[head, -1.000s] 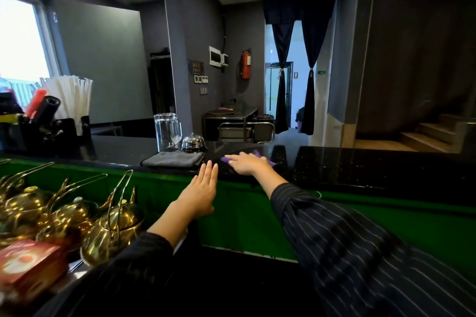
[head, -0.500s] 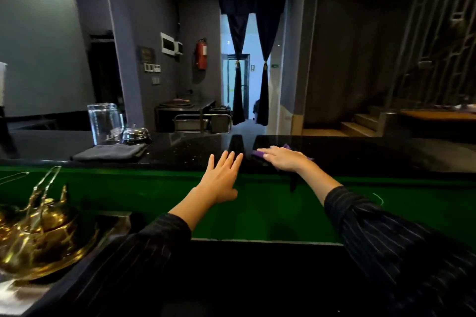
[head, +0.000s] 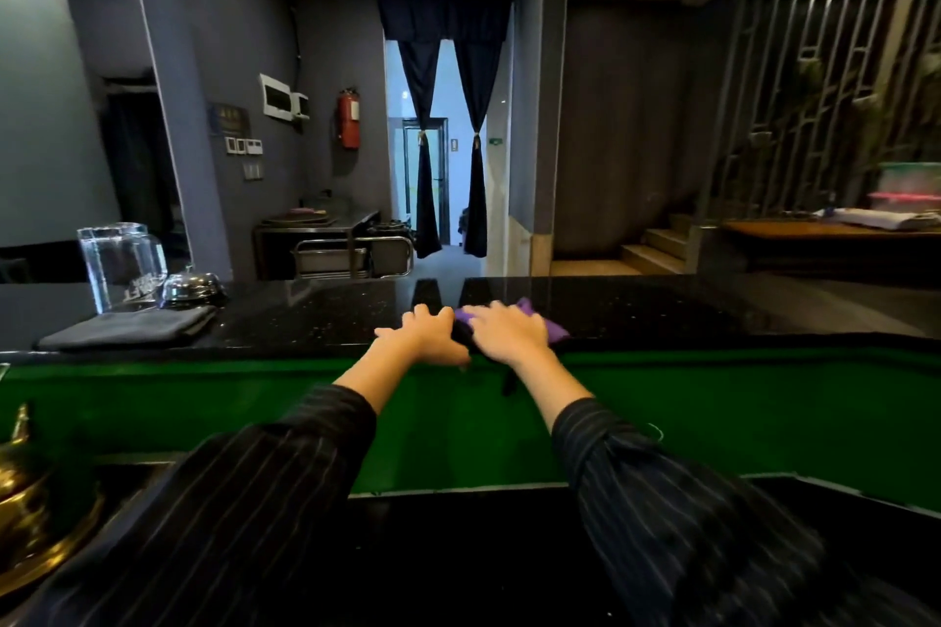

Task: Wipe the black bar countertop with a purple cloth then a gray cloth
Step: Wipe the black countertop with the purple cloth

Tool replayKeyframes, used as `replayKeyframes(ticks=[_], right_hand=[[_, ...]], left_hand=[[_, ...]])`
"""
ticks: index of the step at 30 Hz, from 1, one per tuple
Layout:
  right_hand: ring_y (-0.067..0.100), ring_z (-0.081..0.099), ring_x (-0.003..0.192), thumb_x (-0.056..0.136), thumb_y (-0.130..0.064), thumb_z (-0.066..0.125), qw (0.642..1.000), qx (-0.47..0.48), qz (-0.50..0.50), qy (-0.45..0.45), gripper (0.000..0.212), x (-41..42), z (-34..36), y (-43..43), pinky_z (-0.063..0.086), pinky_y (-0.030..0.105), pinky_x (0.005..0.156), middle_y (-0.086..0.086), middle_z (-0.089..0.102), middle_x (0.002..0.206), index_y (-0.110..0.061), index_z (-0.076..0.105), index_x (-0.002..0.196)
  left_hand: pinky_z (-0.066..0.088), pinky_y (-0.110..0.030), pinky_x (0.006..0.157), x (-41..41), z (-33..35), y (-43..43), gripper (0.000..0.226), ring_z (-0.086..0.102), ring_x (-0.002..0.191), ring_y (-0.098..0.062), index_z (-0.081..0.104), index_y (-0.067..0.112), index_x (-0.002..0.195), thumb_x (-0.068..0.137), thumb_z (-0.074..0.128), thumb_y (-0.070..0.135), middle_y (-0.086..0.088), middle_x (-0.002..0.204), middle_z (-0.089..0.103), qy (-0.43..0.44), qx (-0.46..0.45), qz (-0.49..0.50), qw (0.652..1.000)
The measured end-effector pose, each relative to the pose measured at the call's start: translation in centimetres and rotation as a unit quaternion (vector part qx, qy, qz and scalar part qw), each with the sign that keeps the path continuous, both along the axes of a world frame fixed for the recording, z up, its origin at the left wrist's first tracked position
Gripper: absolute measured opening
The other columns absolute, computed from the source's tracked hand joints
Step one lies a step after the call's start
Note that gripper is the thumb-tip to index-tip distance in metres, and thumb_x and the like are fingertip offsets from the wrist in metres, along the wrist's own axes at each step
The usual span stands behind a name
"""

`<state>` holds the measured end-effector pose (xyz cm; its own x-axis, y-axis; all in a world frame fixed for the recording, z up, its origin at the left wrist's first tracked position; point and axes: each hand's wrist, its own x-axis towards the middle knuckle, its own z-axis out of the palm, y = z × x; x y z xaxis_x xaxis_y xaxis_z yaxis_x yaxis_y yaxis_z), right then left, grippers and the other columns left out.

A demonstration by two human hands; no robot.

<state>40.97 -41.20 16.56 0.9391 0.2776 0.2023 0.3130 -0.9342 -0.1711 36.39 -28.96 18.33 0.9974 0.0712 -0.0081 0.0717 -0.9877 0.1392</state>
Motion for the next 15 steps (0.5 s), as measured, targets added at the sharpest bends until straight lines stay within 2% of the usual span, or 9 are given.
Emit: replayKeyframes(ticks=[3, 5, 7, 10, 15], right_hand=[[0.028, 0.043, 0.133, 0.102, -0.042, 0.025, 0.997, 0.009, 0.066, 0.027, 0.042, 0.1, 0.6, -2.5, 0.031, 0.050, 0.105, 0.004, 0.047, 0.143, -0.046, 0.039, 0.142], [0.028, 0.041, 0.135, 0.102, -0.043, 0.022, 0.998, 0.010, 0.043, 0.043, 0.044, 1.0, 0.9, -5.7, 0.029, 0.050, 0.106, 0.002, 0.043, 0.147, -0.046, 0.036, 0.144], [0.029, 0.037, 0.138, 0.101, -0.042, 0.020, 0.999, 0.012, -0.015, 0.043, 0.047, 2.2, 1.0, -9.8, 0.027, 0.050, 0.107, 0.000, 0.039, 0.151, -0.046, 0.033, 0.146], [0.030, 0.031, 0.142, 0.100, -0.040, 0.018, 0.993, 0.012, -0.105, 0.061, 0.050, 4.4, 1.0, -15.2, 0.023, 0.050, 0.111, 0.000, 0.033, 0.156, -0.043, 0.028, 0.149], [0.034, 0.016, 0.148, 0.100, -0.037, 0.025, 0.972, -0.012, -0.215, 0.098, 0.053, 7.0, 1.2, -16.6, 0.012, 0.054, 0.118, 0.007, 0.018, 0.162, -0.034, 0.022, 0.152]], left_hand=[[0.032, -0.060, 0.106, 1.5, 1.1, -2.9, 0.066, 0.037, 0.130, -0.040, 0.046, 0.014, 0.132, 0.075, 0.066, 0.040, -0.016, 0.139, 0.041, 0.009, -0.007, -0.037, 0.999], [0.031, -0.062, 0.105, 2.0, 1.0, -4.1, 0.063, 0.041, 0.128, -0.037, 0.045, 0.017, 0.132, 0.078, 0.062, 0.044, -0.014, 0.137, 0.045, 0.008, -0.020, -0.065, 0.998], [0.019, -0.068, 0.108, 2.1, 0.2, -4.7, 0.062, 0.034, 0.136, -0.033, 0.035, 0.027, 0.141, 0.087, 0.051, 0.052, -0.007, 0.146, 0.039, 0.005, -0.026, -0.085, 0.996], [0.004, -0.068, 0.109, 2.5, -1.5, -4.9, 0.057, 0.010, 0.147, -0.026, 0.015, 0.040, 0.148, 0.095, 0.030, 0.056, 0.003, 0.160, 0.014, -0.005, 0.004, -0.116, 0.993], [0.007, -0.060, 0.114, 2.7, -2.6, -4.9, 0.056, 0.004, 0.148, -0.021, 0.008, 0.044, 0.148, 0.096, 0.023, 0.056, 0.007, 0.160, 0.008, -0.049, 0.040, -0.129, 0.990]])
